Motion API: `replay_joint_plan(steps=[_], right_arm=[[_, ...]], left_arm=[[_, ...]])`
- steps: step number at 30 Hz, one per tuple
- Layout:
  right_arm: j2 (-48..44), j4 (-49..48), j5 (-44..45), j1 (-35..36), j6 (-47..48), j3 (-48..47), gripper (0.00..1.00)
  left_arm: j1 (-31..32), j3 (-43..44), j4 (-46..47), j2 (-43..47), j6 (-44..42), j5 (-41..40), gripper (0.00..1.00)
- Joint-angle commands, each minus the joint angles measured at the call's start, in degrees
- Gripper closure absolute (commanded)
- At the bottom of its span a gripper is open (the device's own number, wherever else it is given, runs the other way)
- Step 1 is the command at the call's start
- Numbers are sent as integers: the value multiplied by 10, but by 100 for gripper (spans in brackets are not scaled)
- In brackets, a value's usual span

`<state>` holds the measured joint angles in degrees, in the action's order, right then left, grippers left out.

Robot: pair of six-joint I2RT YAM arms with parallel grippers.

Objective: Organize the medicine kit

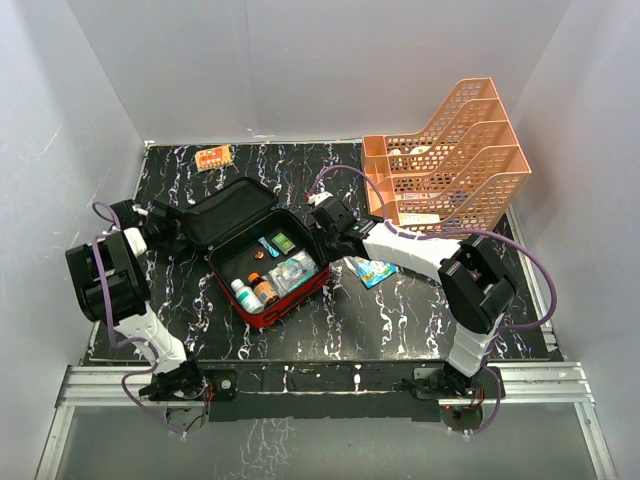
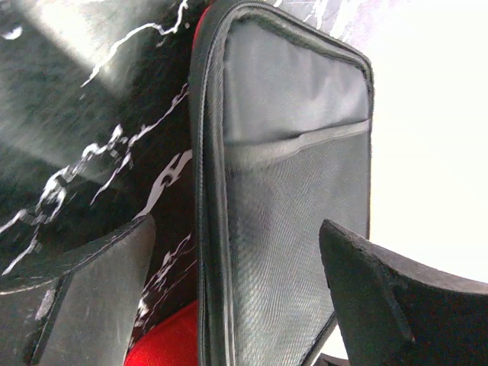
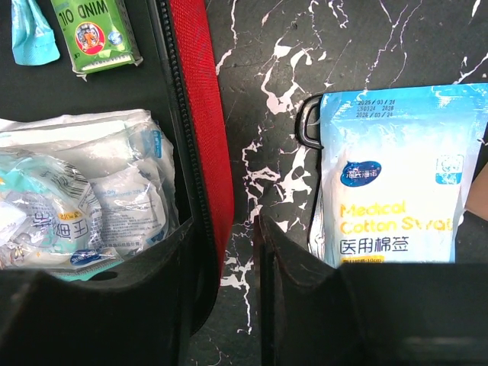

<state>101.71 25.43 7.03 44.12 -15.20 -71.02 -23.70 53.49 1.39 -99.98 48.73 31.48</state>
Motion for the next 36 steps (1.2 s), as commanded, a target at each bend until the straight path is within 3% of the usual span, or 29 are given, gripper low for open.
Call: replay_joint_plan(steps=[1,6,26,36], right_arm=[[-16,-30,-1,-8,0,-1,69],[-16,-36,-7,-10,-4,2,67],[-75,-41,5,-15,-21,13,65],[-113,-52,42,-20,-48,28,65]], left_arm=[[-10,-17,189,-45,104,106,15],[-16,4,273,-68,116,153,23],[-40,134,313,-21,73,270,39],[-40,166,312,2,65,318,55]])
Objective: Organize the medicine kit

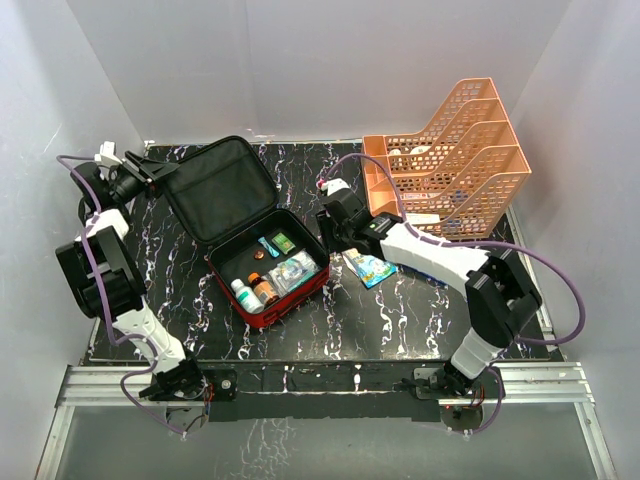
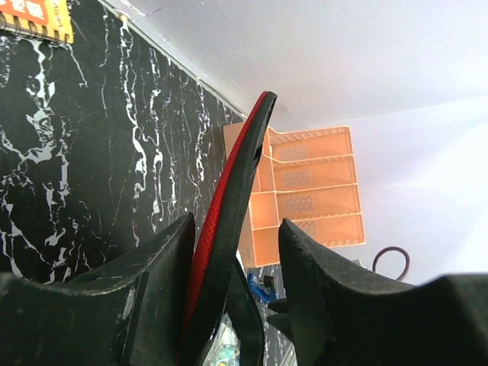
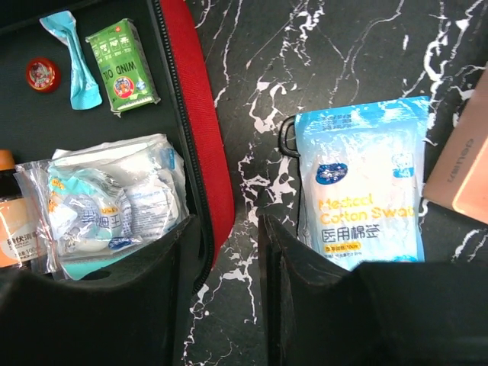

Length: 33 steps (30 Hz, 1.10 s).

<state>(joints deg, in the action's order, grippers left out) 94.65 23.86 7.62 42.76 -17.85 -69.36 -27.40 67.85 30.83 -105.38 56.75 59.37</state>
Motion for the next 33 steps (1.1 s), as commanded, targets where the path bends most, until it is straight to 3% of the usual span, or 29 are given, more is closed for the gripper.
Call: replay_joint_plan(steps=[1,17,21,27,30,33], right_arm=[[-49,-42,43,-8,-26,16,65],[-103,-67,89,-24,-73,44,64],[-105,-67,89,-25,-80,46,64],[-108,-66,89,-26,-84,49,64],[-109,-66,90,-25,-84,50,64],[-108,-67,91,-25,-83,50,64]], left_arm=[[-2,24,9,60,-25,43,56],[75,169,-353,97,-342,66,62],[100,204,-463,94,-434,33,64],[113,249,-550,103,-495,-9,68],[121,260,-586,108,-533,-15,68],[126,264,-616,116,-568,-21,59]])
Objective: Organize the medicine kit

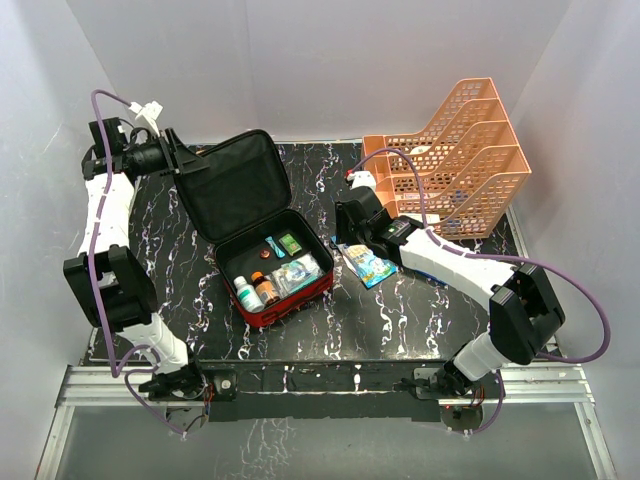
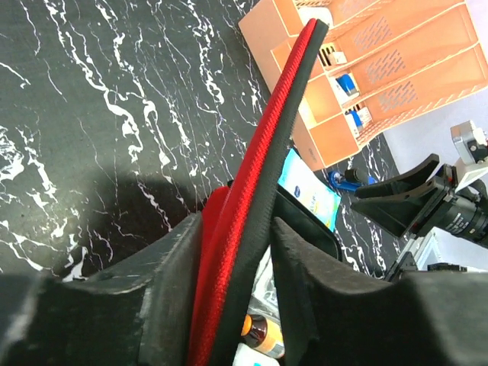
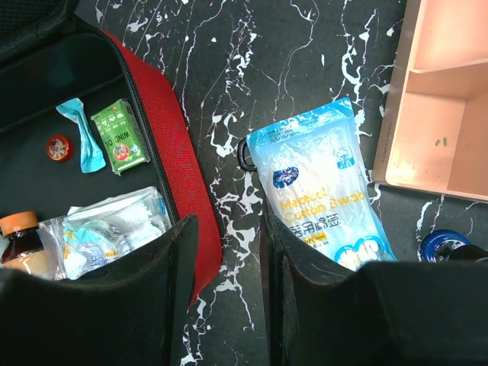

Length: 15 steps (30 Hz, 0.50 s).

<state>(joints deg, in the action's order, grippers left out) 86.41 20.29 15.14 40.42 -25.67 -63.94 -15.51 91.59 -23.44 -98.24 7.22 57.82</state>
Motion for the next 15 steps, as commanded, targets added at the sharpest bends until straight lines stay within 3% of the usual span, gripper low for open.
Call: replay_joint_plan(steps=[1,5,11,15], right_arm=[[-26,-30,16,-2,-5,-5,64],[-25,-29,15,-2,-3,-3,64],[-26,-36,9,-2,-14,-2,64],[-27,-41,6,-2,-15,1,64]], left_arm=[[8,29,-82,47,-83,-4,56],[13,44,-90,56,-90,16,50],[24,73,-128,48,-112,3,61],[32,82,-146,44,-124,-7,63]])
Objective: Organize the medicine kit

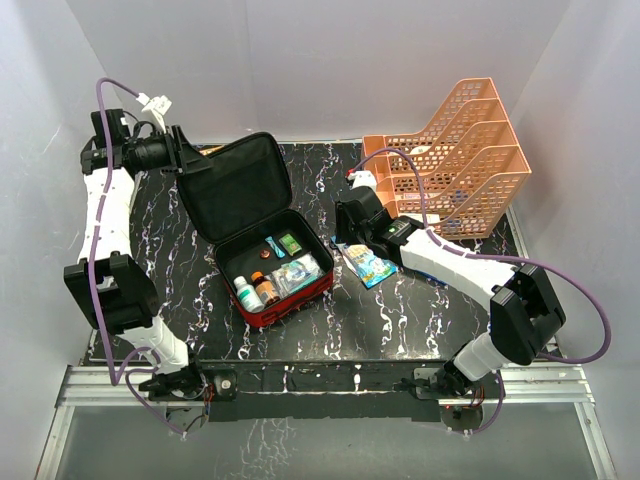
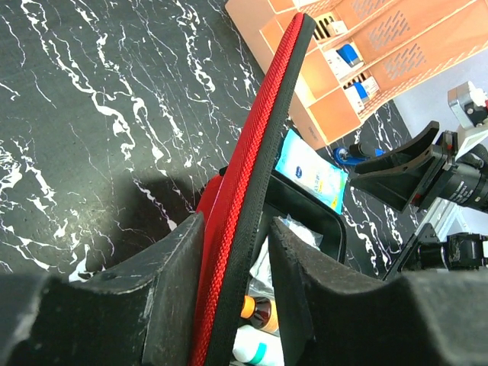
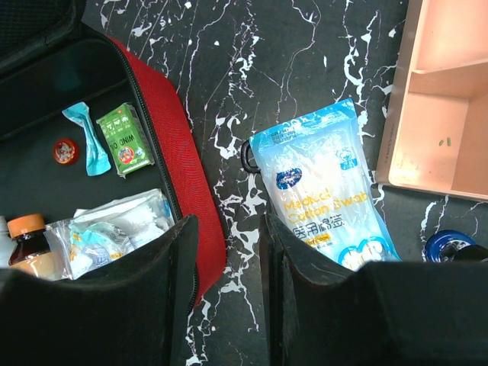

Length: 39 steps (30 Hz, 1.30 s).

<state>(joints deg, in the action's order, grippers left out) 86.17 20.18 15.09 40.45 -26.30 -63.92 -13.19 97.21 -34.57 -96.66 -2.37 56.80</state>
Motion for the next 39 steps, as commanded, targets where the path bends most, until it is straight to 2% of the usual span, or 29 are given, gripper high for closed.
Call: replay_joint_plan(steps=[1,3,5,10,15,20,25,30,39], right_arm=[[-23,-38,8,-2,-9,1,64],[-23,-38,9,-2,-6,0,64],[-23,-39,9,-2,-4,0,64],[-16,-39,11,-3,-2,-2,64],[6,-38,17,-3,13,-7,64],[47,-16,39,-5,36,-18,64],[80,0,43,-8,71,-21,62],[116,30,43,-9,127,-41,60],[170,75,16,-9,165,-55,57]], left_arm=[[11,30,-40,29,-32,2,63],[14,32,-48,31,-41,-2,65],[17,30,-51,34,-48,-12,72],[18,9,-44,53,-59,-44,100],[19,-39,-10,103,-46,-125,100],[19,-83,2,167,18,-235,100],[18,-139,38,244,87,-224,100],[20,-152,58,280,128,-231,100],[48,-180,42,302,130,-250,100]])
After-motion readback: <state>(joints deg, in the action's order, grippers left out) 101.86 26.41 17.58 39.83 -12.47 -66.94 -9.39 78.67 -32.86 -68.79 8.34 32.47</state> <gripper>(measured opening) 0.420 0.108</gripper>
